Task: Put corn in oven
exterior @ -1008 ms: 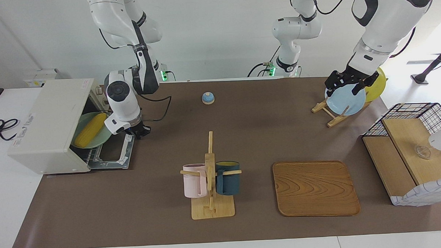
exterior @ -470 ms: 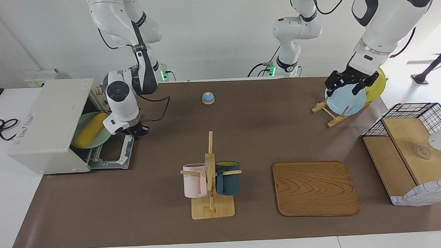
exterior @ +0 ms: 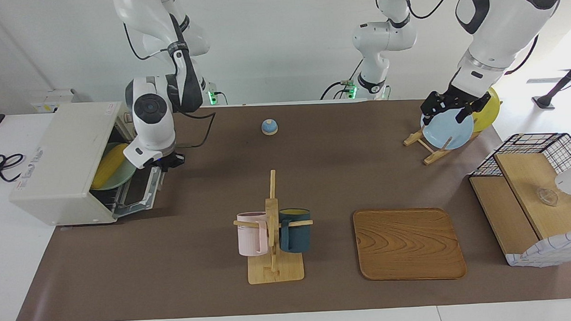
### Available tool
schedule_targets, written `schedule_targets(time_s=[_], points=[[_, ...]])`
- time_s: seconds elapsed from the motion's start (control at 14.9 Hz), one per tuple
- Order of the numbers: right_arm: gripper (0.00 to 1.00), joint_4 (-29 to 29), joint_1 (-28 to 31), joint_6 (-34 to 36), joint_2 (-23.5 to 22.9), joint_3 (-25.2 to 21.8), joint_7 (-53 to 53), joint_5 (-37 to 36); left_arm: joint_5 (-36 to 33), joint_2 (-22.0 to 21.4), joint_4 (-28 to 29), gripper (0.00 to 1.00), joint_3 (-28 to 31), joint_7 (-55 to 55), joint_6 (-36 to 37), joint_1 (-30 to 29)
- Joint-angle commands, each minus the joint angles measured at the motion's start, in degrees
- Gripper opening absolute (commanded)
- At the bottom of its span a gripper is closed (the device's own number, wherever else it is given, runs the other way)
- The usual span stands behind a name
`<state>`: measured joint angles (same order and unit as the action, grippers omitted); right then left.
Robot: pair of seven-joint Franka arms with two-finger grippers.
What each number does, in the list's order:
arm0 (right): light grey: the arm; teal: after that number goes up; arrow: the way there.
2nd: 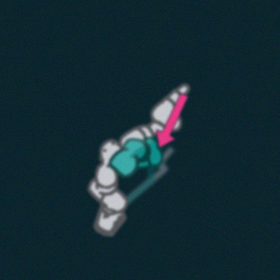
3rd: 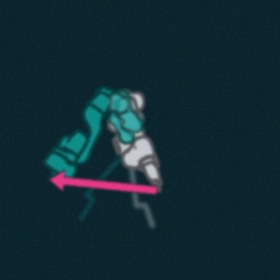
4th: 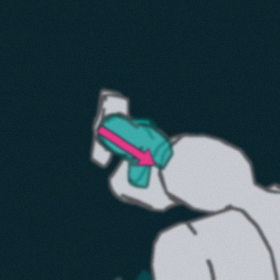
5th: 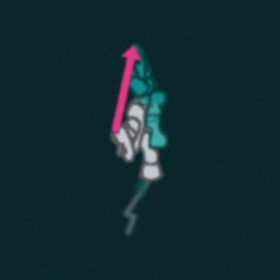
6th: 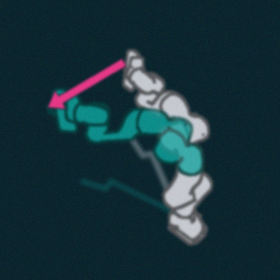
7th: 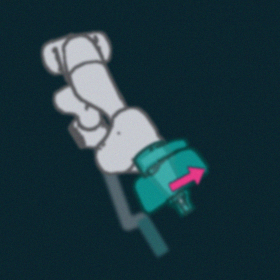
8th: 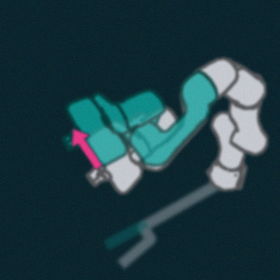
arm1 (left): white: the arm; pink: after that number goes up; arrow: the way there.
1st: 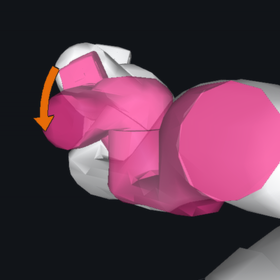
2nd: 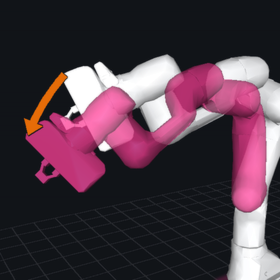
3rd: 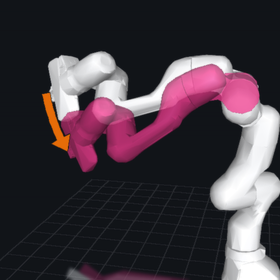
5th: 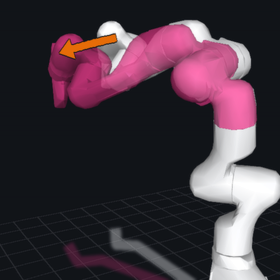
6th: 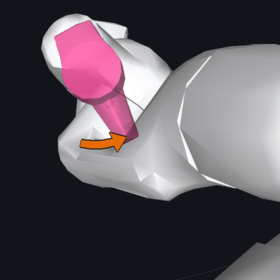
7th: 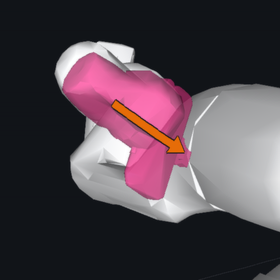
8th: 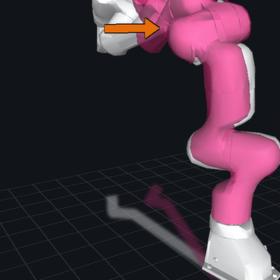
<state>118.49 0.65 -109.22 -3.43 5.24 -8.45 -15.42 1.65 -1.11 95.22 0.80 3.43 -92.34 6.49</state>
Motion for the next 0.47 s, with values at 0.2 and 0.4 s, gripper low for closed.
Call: schedule_targets(time_s=[0.2,0.4], points=[[0.01,-4.3,7.6,2.5,2.9,-1.5,13.7,-4.0,0.7,-1.3,1.2,1.0,-0.1,0.1,0.1,-0.4],[0.02,-5.5,7.8,4.4,3.8,-1.4,14.3,-3.0,0.7,-1.3,1.2,1.0,-0.1,0.1,0.1,-0.4]])
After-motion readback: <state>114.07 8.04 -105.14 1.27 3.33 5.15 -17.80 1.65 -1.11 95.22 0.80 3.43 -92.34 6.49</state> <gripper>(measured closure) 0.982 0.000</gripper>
